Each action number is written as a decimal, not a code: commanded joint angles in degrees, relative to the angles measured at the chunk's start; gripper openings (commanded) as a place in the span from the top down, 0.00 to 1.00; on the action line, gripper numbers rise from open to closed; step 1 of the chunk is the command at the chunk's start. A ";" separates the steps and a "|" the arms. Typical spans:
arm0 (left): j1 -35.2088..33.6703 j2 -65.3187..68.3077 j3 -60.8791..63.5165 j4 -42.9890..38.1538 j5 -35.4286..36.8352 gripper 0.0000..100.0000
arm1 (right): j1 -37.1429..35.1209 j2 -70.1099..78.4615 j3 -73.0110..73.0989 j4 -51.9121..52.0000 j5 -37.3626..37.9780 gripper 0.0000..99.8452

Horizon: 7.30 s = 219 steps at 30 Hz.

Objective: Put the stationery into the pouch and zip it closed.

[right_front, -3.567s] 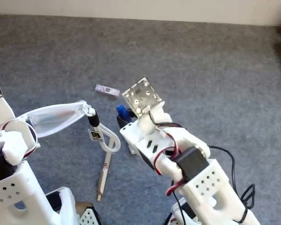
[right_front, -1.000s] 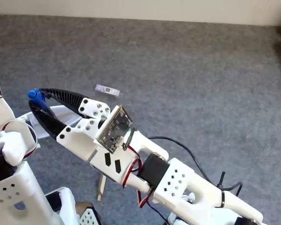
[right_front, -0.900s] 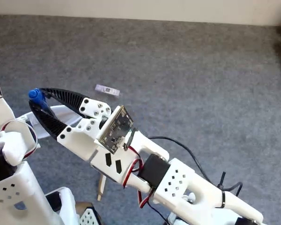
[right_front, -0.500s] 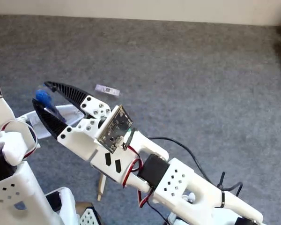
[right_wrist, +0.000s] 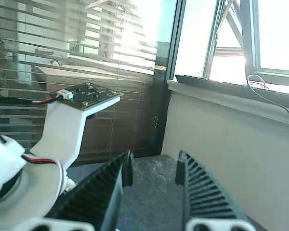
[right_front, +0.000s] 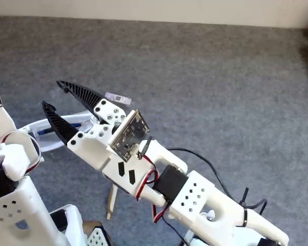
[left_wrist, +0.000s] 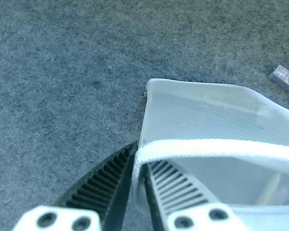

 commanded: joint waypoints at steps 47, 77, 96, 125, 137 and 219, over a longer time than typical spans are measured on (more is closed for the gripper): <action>-0.75 0.92 0.13 -0.35 -0.62 0.99 | 20.79 22.37 -46.73 48.22 0.62 0.86; -0.75 0.92 0.13 -0.35 -0.70 0.99 | 22.29 59.30 -62.99 53.05 8.09 0.86; -0.84 0.92 0.13 -0.35 -0.70 0.99 | 20.97 65.98 -62.64 52.97 13.63 0.86; -0.84 0.75 1.45 -1.14 -0.70 0.99 | 22.37 92.35 -82.07 53.05 17.58 0.86; -0.84 0.48 3.12 -2.37 -0.70 0.99 | 22.99 96.04 -84.97 53.23 19.16 0.99; -0.84 0.48 2.95 -2.37 -0.70 0.99 | 25.01 91.38 -107.65 96.31 30.42 1.00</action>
